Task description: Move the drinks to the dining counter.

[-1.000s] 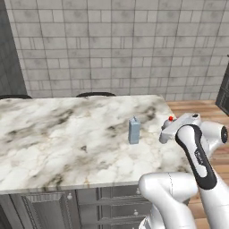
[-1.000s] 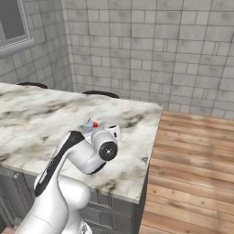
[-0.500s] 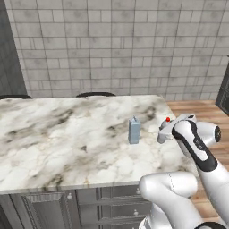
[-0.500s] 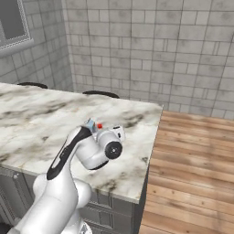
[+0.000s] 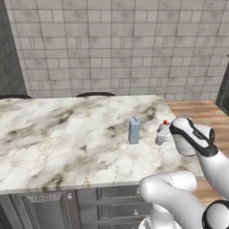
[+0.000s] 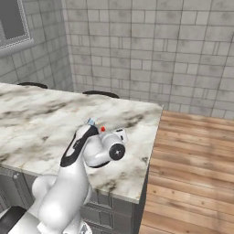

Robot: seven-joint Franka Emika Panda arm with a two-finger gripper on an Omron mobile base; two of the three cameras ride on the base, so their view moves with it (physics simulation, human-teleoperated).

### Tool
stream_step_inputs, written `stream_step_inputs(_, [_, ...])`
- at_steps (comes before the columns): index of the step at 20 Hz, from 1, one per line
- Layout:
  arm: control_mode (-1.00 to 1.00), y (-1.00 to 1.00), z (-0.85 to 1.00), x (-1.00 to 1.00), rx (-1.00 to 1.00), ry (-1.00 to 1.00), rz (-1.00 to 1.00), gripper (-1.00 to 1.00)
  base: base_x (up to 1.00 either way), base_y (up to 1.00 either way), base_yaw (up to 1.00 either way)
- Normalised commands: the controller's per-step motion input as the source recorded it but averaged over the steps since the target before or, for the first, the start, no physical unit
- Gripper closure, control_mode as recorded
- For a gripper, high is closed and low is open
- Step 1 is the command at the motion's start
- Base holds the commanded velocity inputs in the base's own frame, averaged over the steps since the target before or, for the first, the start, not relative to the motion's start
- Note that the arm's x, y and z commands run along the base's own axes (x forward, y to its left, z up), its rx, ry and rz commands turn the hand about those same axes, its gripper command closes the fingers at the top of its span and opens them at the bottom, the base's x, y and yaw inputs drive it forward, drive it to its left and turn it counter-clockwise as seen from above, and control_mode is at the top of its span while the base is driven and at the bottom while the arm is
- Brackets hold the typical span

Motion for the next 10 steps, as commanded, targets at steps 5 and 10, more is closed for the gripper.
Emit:
stream_step_inputs(5, [-1.0, 0.0, -0.34, 0.15, 0.0, -0.01, 0.0, 1.0, 0.0, 0.0, 0.0])
stream_step_inputs(10, [-1.0, 0.0, -0.33, 0.13, 0.0, -0.01, 0.0, 1.0, 0.0, 0.0, 0.0])
